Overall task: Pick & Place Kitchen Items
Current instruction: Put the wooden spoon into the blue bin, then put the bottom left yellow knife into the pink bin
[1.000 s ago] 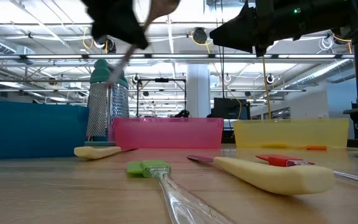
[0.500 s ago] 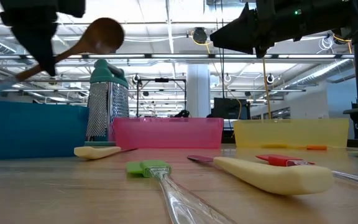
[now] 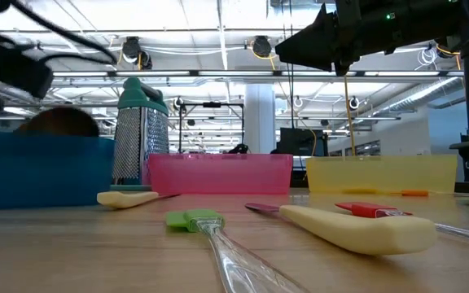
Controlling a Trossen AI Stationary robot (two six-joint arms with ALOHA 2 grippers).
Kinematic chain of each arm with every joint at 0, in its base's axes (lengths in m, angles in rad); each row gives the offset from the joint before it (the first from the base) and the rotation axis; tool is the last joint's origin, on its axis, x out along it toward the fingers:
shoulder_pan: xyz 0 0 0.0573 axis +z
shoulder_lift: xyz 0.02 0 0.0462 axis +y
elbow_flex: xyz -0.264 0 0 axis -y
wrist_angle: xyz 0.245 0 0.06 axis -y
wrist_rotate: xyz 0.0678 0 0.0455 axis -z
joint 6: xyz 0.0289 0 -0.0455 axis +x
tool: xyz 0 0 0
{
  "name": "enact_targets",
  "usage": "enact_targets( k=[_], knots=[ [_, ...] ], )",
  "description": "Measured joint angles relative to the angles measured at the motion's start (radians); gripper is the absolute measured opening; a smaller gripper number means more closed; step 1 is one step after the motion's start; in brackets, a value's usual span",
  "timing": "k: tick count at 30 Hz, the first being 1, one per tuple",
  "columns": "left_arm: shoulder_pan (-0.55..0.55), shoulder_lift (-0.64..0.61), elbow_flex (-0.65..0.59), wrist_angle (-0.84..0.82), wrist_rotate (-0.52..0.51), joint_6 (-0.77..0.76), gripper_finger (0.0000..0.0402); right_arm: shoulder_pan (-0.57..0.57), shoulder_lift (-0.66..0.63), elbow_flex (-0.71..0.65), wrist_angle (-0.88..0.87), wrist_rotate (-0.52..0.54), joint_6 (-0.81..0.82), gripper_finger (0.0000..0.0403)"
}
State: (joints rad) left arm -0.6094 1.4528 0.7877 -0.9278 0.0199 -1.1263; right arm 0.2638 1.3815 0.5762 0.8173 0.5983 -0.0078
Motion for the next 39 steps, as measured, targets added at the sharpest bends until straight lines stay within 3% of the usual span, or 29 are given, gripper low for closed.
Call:
enact_targets(
  k=[10,20,27,39],
  knots=[
    [0.059,-0.003,-0.11,0.149,0.066,0.075,0.004,0.0,0.0,0.0,0.0,0.0,0.0,0.0141],
    [0.096,-0.002,-0.113,0.181,0.053,0.077,0.0122,0.0,0.0,0.0,0.0,0.0,0.0,0.0141],
    [0.096,-0.002,-0.112,0.165,0.051,0.076,0.0137,0.0,0.0,0.0,0.0,0.0,0.0,0.0141],
    [0.095,0.002,0.036,0.03,0.03,-0.006,0.0131,0.0,0.0,0.0,0.0,-0.001,0.0,0.0141]
  ],
)
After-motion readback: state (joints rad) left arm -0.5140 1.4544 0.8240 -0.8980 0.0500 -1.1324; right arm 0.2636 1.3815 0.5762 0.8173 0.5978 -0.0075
